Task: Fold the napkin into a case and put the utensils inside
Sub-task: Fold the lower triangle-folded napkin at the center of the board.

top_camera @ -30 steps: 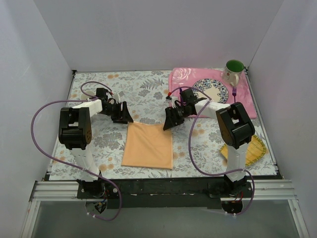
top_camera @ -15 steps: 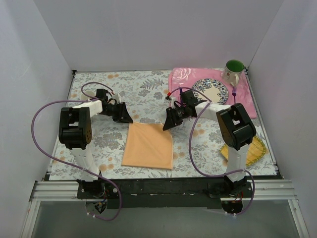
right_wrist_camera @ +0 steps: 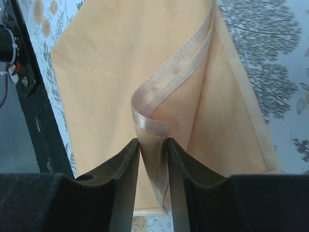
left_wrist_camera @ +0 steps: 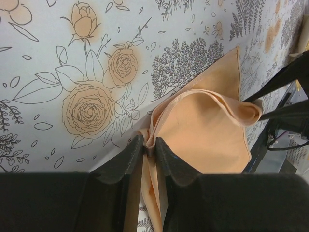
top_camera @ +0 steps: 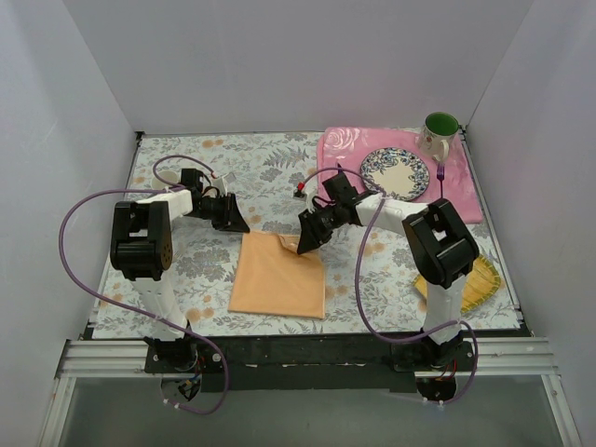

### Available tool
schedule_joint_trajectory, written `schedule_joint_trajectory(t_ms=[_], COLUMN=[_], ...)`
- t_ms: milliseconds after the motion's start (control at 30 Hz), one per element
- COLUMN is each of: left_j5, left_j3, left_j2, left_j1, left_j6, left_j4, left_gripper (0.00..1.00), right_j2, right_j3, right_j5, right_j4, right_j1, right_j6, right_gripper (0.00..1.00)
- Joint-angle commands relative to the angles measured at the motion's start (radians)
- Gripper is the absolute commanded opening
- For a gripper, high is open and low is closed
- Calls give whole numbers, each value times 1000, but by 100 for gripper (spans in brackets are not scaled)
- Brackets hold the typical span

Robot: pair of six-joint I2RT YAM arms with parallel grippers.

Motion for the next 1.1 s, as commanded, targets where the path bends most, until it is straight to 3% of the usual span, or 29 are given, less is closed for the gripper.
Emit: schedule_joint_trajectory(t_ms=[0, 200, 500, 733, 900, 1067], left_j5=[20, 20, 20, 27, 29, 30], left_j3=[-11, -8, -3, -5, -5, -5], left_j2=[-52, -52, -44, -43, -41, -38], left_j1=[5, 5, 5, 5, 5, 5], left_j6=[19, 14, 7, 5, 5, 0], left_j4=[8, 8, 15, 21, 23, 26], left_gripper=[16, 16, 17, 17, 17, 17], right_j2=[-71, -94, -47, -47, -37, 22], right_j3=[44, 33, 61, 73, 78, 110], right_j5=[67, 115, 239, 169, 248, 232], right_j4=[-57, -56, -68, -71, -97, -148], right_j1=[66, 107, 51, 1, 0, -5], right_j6=[-83, -102, -100, -57, -54, -50], right_gripper=[39, 48, 80, 73, 79, 87])
